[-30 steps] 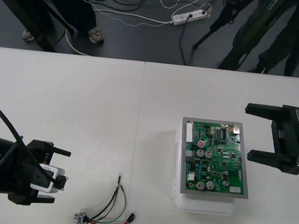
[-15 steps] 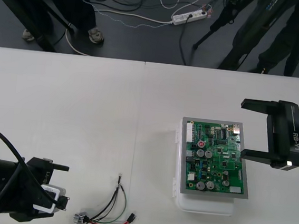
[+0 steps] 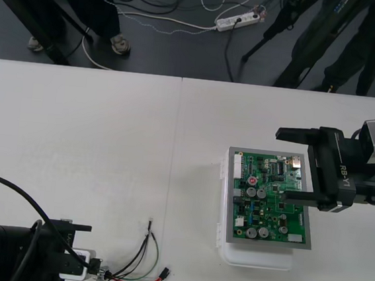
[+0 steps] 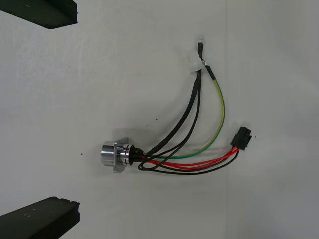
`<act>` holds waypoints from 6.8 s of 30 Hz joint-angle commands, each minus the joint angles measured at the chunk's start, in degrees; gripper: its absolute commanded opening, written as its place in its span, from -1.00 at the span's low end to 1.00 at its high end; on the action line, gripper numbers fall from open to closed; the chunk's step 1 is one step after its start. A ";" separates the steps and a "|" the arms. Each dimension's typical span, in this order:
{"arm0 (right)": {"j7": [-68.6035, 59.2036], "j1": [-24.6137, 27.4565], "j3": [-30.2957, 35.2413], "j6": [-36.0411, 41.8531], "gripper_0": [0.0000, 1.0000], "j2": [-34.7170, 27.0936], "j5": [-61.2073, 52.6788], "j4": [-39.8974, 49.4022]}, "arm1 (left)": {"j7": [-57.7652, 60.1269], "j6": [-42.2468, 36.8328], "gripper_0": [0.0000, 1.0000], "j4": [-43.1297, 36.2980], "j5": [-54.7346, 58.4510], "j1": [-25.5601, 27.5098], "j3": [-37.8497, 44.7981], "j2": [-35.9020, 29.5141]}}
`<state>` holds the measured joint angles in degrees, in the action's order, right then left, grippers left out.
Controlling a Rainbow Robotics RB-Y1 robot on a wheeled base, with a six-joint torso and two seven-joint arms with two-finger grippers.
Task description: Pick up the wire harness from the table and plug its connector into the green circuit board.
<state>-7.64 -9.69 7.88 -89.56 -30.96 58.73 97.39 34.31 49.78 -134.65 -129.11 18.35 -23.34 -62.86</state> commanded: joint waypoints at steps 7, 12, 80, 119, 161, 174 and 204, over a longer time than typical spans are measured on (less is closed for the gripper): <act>9.74 -3.67 -1.82 -0.44 1.00 0.99 -0.46 0.08 | 5.24 -2.76 1.00 -1.76 -9.50 -0.16 -6.19 2.57; 9.57 -3.67 -1.82 -0.44 1.00 0.99 -0.63 0.08 | 9.73 -2.76 1.00 -1.67 -13.71 -1.39 -9.26 2.57; 8.60 -3.41 0.20 -0.44 1.00 2.48 -0.28 -0.89 | 7.44 -2.76 1.00 15.56 -25.14 -15.01 -24.73 10.48; 7.99 -3.41 0.11 -0.44 1.00 2.48 -0.46 -0.89 | 5.51 -3.37 -0.92 21.36 -25.23 -17.82 -26.93 13.29; 7.99 -3.41 0.20 -0.44 1.00 2.48 -1.69 -0.98 | 4.63 -5.04 -1.00 19.34 -19.43 -19.23 -21.57 12.76; 7.64 -3.41 0.73 -0.44 1.00 2.48 -1.69 -0.98 | 3.22 3.92 -1.00 11.78 -9.23 -19.14 -12.78 9.95; 6.76 -3.41 1.96 -0.44 1.00 1.60 -1.69 -0.98 | -5.92 40.22 -1.00 9.14 19.07 -25.38 27.56 28.67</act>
<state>0.08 -11.70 8.16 -89.56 -29.21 58.08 96.06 28.42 86.54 -123.61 -111.90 -3.34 -0.08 -38.21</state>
